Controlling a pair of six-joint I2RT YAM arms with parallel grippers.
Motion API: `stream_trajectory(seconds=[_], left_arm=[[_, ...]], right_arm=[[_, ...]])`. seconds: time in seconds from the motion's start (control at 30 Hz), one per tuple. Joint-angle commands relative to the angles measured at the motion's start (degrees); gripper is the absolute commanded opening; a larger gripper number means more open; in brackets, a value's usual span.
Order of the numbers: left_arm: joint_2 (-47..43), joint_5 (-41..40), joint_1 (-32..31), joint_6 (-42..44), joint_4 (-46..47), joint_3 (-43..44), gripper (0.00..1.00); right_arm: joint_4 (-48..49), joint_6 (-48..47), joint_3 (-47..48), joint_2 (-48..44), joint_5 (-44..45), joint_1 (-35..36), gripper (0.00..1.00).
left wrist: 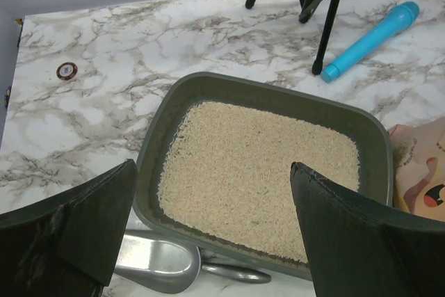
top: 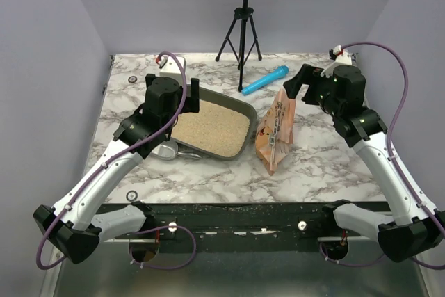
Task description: Fill the litter box with clean litter
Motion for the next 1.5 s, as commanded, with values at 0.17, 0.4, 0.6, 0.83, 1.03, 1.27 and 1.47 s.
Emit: stream_trajectory(seconds=[0.17, 0.4, 0.6, 0.83, 1.03, 1.27, 1.47], left_arm=[[-4.05, -1.05, -0.26, 0.63, 0.46, -5.50, 0.99], [-4.05, -2.81, -0.17, 0.02, 0.64, -6.91, 0.99], [-2.82, -3.25, 1.58, -2.44, -1.82, -6.12, 0.99], [-3.87, -1.67, 2.20, -3.41, -1.47, -7.52, 0.99], [-2.73, -1.67, 2.20, -3.68, -2.00, -7.61, 0.99], [-1.50, 0.35, 2.29, -4.29, -2.44, -7.35, 0.99], [-2.29, 0.71, 2.29, -4.03, -1.91, -7.88, 0.99]], right_arm=[[0.57, -5.44, -1.45, -2.32, -0.85, 0.79, 1.00], [-3.47, -8.34, 2.33, -0.20, -4.81, 2.89, 1.00], [-9.36, -9.58, 6.55, 4.27, -0.61, 8.07, 0.99], [-14.37, -5.10, 8.57, 13.15, 5.11, 10.72, 0.92], [-13.94, -2.37, 5.59, 15.09, 10.65, 10.72, 0.91], [-13.76, 0.26, 6.90, 22.28, 13.20, 10.72, 0.87], [-13.76, 2.38, 10.06, 28.01, 14.61, 10.72, 0.75]])
